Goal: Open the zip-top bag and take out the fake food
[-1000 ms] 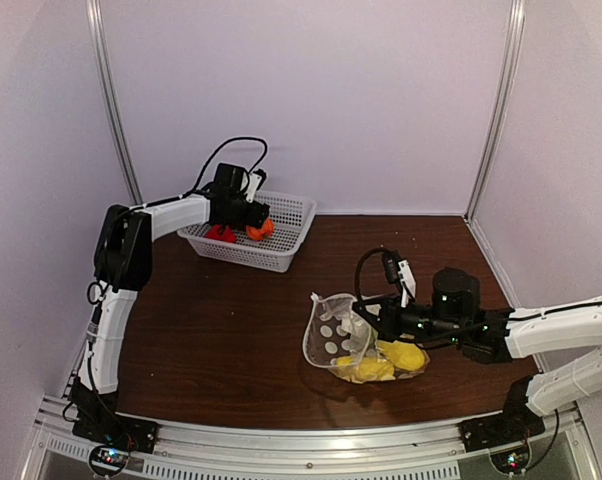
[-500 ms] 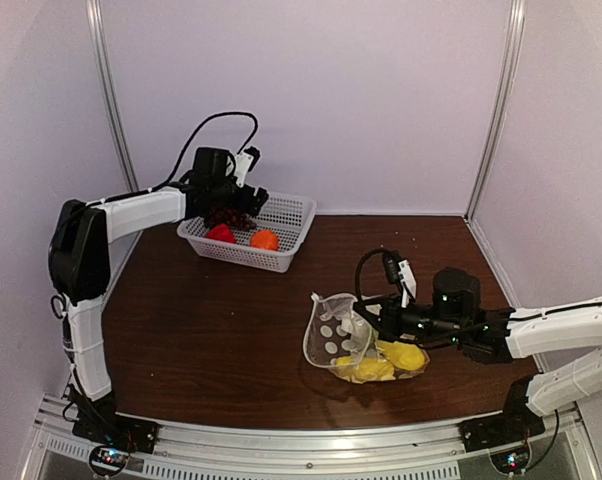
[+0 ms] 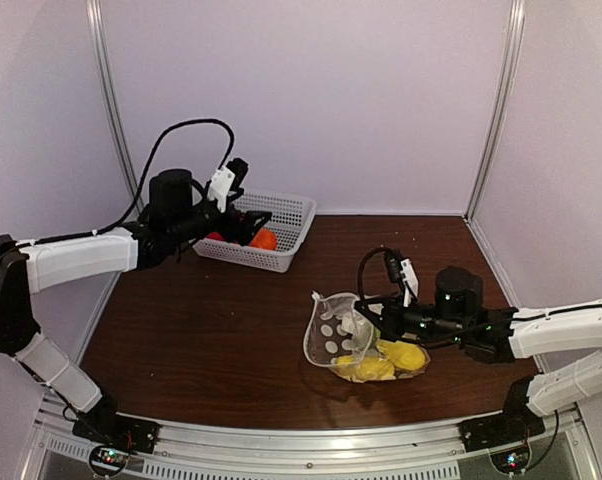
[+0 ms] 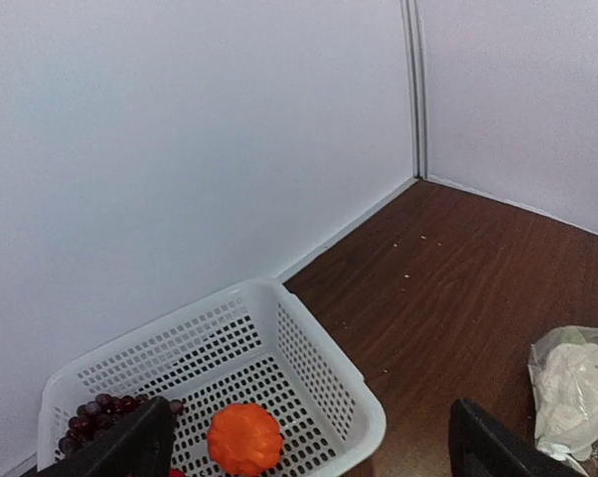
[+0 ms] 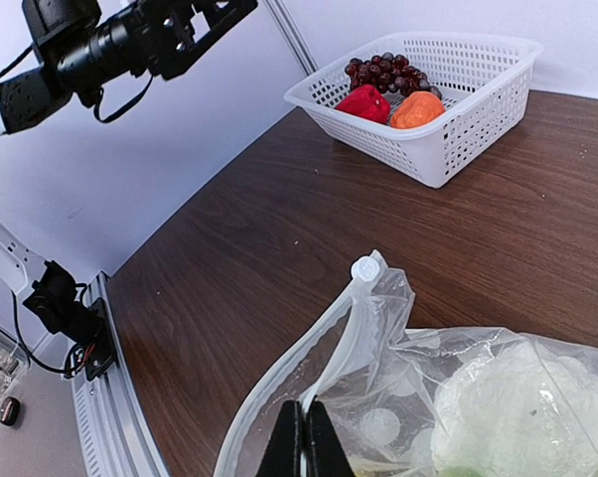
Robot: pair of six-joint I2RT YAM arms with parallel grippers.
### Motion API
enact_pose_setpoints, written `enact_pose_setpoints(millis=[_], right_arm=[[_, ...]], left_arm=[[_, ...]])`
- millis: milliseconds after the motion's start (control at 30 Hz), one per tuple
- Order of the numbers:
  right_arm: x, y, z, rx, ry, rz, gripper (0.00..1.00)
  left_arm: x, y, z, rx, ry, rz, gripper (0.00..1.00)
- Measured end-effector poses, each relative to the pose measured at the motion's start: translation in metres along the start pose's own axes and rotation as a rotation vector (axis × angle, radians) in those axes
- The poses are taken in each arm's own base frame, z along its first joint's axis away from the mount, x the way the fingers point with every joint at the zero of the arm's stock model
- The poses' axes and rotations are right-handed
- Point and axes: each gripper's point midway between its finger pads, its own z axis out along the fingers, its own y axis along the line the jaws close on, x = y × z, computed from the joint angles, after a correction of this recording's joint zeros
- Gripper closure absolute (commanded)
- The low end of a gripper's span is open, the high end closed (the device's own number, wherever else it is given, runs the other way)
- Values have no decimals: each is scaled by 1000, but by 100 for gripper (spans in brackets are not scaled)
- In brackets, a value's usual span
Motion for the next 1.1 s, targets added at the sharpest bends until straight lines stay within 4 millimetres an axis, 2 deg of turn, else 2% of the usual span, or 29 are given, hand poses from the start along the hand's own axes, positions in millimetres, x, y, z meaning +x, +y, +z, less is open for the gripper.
enact_pose_setpoints(millis=[167, 233, 300, 367, 500, 600, 800, 900, 1100], right_arm=[[-3, 3, 1, -11, -1, -2, 100], [-7, 6, 1, -18, -5, -4, 100], [-11, 9, 3, -26, -10, -7, 100], [-14, 12, 4, -35, -11, -12, 100], [-17, 16, 6, -50, -10, -18, 100], [-15, 18, 6, -57, -4, -19, 100], [-13, 22, 7, -67, 2, -18, 100], [-12, 23, 6, -72, 3, -7, 100], [-2, 19, 5, -77, 3, 32, 100]], left_arm=[[38, -102, -27, 196, -24, 81, 2], [53, -135, -36, 277, -31, 106, 4], [69, -158, -44, 343, -31, 127, 7], [79, -177, -51, 400, -34, 152, 12], [82, -211, -55, 506, -68, 210, 26], [95, -239, -55, 590, -62, 259, 42], [113, -283, -48, 719, -60, 368, 62], [117, -299, -45, 759, -73, 409, 66], [136, -320, -30, 808, -63, 486, 66]])
